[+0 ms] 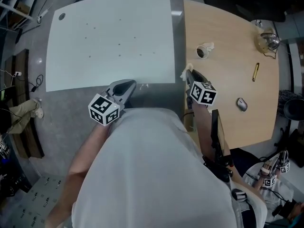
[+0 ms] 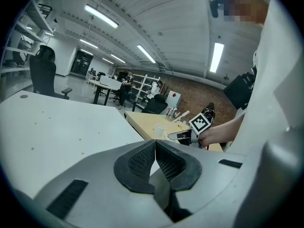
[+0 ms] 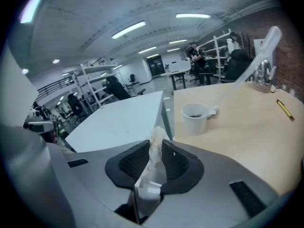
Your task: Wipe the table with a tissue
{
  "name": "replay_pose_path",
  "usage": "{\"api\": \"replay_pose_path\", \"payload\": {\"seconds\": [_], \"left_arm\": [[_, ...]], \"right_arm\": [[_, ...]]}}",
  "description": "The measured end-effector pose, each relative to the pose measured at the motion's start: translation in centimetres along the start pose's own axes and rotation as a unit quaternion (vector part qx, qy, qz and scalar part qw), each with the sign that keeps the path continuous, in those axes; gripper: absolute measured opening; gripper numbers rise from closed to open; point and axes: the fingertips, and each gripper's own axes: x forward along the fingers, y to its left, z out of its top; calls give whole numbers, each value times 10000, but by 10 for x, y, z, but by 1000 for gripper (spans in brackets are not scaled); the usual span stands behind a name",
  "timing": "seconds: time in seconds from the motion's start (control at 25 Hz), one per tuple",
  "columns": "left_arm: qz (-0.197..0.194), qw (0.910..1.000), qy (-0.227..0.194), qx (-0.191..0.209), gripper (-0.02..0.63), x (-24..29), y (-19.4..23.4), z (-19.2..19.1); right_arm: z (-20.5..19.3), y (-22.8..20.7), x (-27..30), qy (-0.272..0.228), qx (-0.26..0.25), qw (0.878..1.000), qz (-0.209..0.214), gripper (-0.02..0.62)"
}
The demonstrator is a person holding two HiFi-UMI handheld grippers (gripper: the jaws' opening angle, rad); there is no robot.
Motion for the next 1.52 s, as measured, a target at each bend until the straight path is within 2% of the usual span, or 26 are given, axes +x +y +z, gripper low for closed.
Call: {"api": "replay_pose_path", "payload": {"seconds": [0.16,0.44,0.72,0.96,1.2,1.36,1.44,1.52], "left_arm": [[150,9999,-74,-34,6,-11,14,6],[540,9980,-203,-249,6,-42,44,3],[755,9961,-214,-407,6,-65,61,-6],[1003,9928,-362,-551,6,-87,87,-3],[1128,9904,-451,-658,6,-97,102,-1],[1158,9896,-472,-709,6,-99,106,-1],[1147,9898,-466,-711,6,-99,108,0],[1122,9901,-460,-703,6,-98,109,1]], "right_arm": [[12,44,21,82,-675,9963,533,87],[18,89,65,427,-1699,9804,906,87],[30,100,104,616,-2336,9661,915,87],[41,100,136,803,-2902,9512,681,87],[27,96,157,1182,-3435,9295,641,89],[29,95,156,1086,-3822,9168,401,121],[30,92,157,1033,-3709,9225,265,141],[29,88,157,1089,-3169,9420,178,143]]}}
